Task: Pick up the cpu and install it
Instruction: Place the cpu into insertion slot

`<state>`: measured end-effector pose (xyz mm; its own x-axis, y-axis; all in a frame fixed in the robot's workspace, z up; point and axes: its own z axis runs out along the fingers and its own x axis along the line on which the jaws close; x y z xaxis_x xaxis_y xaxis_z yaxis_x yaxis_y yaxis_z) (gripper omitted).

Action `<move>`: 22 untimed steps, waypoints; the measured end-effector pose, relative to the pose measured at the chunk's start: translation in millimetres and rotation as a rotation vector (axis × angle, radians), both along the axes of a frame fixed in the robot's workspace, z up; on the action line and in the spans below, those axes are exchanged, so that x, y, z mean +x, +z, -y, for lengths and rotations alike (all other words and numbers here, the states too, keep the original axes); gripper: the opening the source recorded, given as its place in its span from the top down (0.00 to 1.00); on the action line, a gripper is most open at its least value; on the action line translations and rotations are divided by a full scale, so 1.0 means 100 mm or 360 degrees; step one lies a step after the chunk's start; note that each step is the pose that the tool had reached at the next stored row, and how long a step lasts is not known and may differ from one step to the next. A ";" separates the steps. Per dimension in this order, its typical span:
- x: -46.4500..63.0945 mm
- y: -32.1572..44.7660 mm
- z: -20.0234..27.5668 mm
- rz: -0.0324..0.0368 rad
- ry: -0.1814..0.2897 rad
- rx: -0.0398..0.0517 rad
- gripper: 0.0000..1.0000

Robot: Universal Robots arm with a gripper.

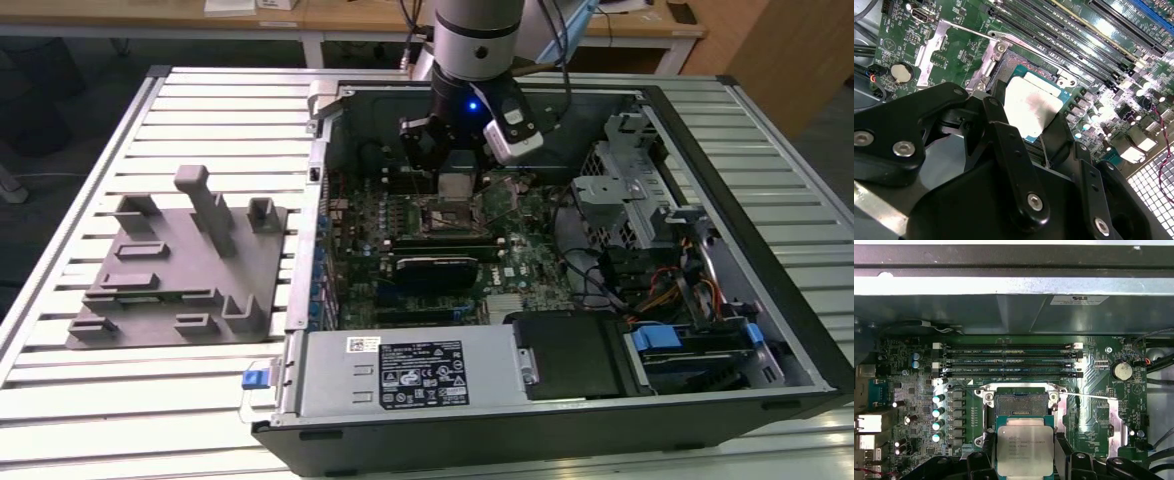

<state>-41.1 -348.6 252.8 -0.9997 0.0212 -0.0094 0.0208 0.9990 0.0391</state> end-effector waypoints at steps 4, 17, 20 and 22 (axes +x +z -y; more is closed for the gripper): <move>0.00 0.000 0.000 0.0000 -0.0002 0.0000 0.46; 0.00 -0.005 0.000 0.0000 -0.0341 0.0000 0.46; 0.00 -0.007 0.000 0.0000 -0.0427 0.0000 0.46; 0.00 -0.008 0.000 0.0000 -0.0486 0.0000 0.46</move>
<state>-41.0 -348.6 252.0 -0.9471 0.3208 -0.0093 0.3202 0.9465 0.0391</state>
